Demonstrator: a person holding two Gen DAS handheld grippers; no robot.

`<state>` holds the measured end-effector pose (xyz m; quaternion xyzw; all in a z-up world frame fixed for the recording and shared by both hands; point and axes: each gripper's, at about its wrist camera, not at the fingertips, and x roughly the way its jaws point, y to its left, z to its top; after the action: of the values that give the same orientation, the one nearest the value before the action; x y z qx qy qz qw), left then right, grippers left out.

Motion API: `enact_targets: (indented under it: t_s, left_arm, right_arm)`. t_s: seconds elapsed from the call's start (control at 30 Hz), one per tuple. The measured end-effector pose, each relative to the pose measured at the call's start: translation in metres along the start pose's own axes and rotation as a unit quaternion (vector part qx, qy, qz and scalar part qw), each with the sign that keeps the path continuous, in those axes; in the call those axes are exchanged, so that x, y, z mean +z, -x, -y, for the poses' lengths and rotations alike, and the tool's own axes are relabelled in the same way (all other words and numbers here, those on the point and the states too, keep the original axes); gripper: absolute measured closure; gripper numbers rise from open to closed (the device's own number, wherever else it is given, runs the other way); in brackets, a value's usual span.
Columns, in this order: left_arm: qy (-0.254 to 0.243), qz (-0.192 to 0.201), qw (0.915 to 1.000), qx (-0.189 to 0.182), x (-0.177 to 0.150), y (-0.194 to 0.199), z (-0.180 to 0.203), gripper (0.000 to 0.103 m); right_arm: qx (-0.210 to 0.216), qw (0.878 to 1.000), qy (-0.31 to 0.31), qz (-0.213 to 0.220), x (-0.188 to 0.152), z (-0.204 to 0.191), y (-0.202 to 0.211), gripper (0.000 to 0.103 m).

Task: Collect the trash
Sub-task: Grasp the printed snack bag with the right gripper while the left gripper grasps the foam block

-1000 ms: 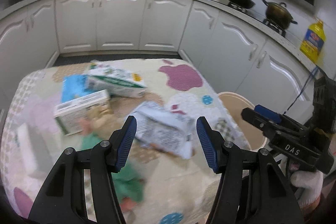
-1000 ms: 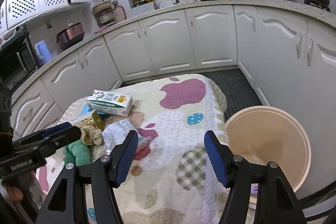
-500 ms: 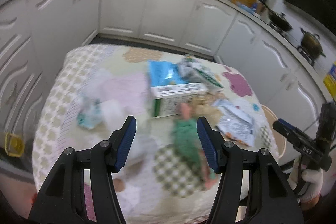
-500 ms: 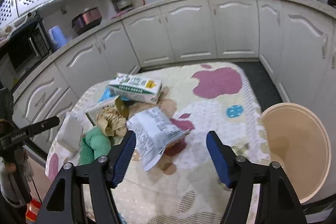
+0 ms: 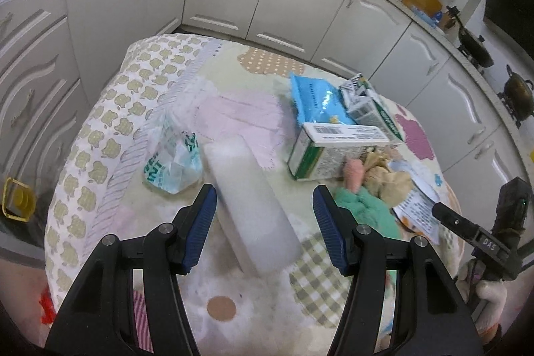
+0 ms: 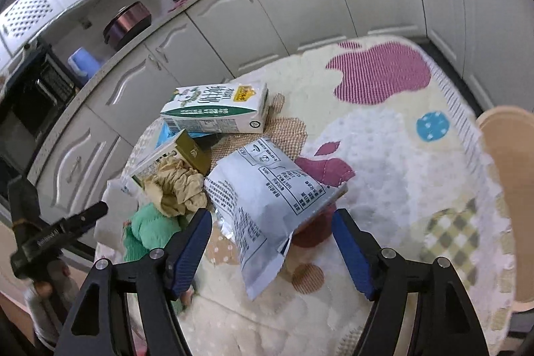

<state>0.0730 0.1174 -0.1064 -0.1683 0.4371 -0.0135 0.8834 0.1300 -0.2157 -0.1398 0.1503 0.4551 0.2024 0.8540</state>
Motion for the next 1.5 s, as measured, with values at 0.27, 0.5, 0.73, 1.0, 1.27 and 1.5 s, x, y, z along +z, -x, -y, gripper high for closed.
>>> enact_targets:
  t_s: [0.27,0.5,0.73,1.0,1.27,1.5]
  left_arm:
    - [-0.004,-0.007,1.0,0.001,0.001,-0.018,-0.003,0.05]
    - [-0.006,-0.006,0.9999,-0.015,-0.002,-0.004,-0.003,0.07]
    - [-0.02,0.005,0.9986,-0.048,-0.003,0.018,0.012,0.072]
    - [-0.046,0.031,0.9963,-0.065,-0.003,0.045,0.038,0.072]
    - [-0.067,0.037,0.9936,-0.083,-0.002,0.051,0.064,0.072]
    - [-0.101,0.04,0.9889,-0.101,-0.001,0.05,0.102,0.072]
  right_arm:
    - [0.025,0.999,-0.038,0.003,0.003,0.009,-0.014,0.052]
    - [0.033,0.999,-0.013,0.022,-0.002,0.005,0.003,0.071]
    - [0.03,0.998,0.011,0.053,-0.002,0.001,0.038,0.072]
    - [0.025,0.996,0.023,0.084,-0.003,-0.001,0.07,0.072]
    - [0.025,0.995,0.02,0.099,-0.006,0.004,0.088,0.072]
    - [0.021,0.994,0.011,0.108,-0.007,0.012,0.1,0.072]
